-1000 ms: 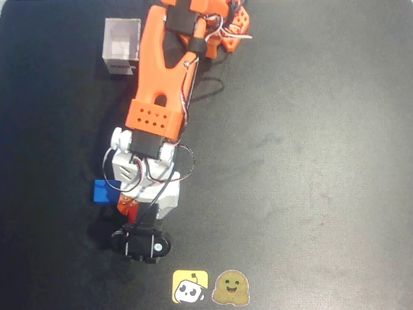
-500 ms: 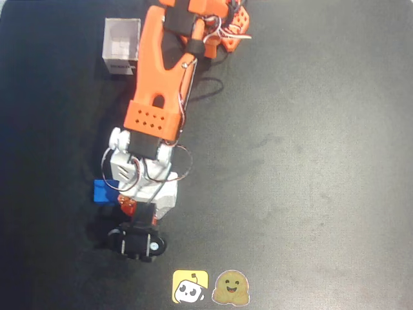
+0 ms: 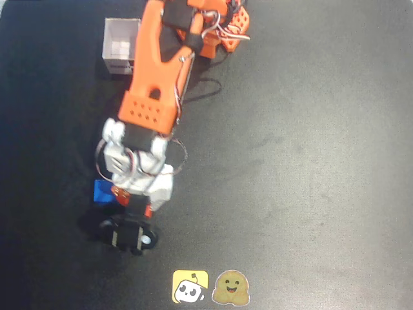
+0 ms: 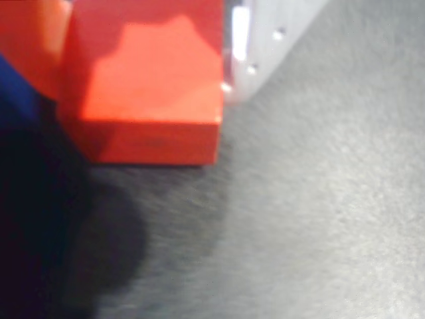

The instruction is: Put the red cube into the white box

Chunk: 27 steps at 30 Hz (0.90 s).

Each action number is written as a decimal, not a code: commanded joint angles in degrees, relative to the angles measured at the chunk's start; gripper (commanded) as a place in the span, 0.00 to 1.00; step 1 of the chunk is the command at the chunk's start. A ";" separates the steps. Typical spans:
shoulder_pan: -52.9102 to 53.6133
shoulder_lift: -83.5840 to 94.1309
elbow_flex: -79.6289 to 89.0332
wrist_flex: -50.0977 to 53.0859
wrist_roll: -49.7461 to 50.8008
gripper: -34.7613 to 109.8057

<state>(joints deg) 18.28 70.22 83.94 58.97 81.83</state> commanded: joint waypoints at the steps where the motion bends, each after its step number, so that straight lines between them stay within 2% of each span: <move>1: 0.97 6.59 0.18 0.97 -1.14 0.24; 12: 7.38 15.64 2.37 7.47 -6.94 0.24; 27: 18.11 35.95 22.59 8.17 -14.41 0.24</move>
<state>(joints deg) 35.07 100.55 104.77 66.36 68.73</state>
